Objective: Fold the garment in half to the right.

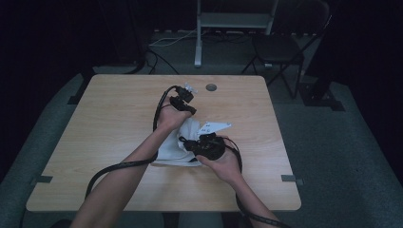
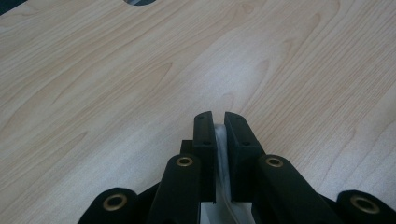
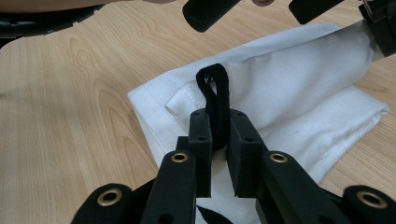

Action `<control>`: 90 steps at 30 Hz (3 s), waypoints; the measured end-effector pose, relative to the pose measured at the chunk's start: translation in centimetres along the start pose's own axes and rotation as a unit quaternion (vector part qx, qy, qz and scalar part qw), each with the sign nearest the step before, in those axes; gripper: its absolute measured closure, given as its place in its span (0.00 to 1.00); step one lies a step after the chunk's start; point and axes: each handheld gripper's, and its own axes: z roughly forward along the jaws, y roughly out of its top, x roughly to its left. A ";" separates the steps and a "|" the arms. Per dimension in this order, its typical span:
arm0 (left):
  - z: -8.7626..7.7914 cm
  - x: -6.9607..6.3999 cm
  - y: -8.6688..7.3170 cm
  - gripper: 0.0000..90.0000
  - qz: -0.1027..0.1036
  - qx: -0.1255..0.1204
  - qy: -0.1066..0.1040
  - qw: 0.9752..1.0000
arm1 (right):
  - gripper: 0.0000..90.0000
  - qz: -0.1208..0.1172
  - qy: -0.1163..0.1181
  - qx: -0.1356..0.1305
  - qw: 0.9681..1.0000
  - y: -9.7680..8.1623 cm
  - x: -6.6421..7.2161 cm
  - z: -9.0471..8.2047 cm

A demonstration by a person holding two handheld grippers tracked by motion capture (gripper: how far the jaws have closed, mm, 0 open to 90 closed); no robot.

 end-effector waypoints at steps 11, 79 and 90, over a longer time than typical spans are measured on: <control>0.1 -0.4 0.3 0.93 0.011 0.003 0.007 1.000 | 0.91 0.005 -0.003 0.000 1.000 -0.4 -0.2 -0.5; 2.7 -3.4 1.3 0.85 0.040 0.007 -0.003 0.999 | 0.91 0.037 -0.014 0.021 0.999 -3.7 -1.4 -1.9; 3.1 -4.0 1.5 0.77 0.041 0.003 -0.007 0.999 | 0.82 0.039 -0.018 0.027 0.999 -4.1 -1.6 -2.4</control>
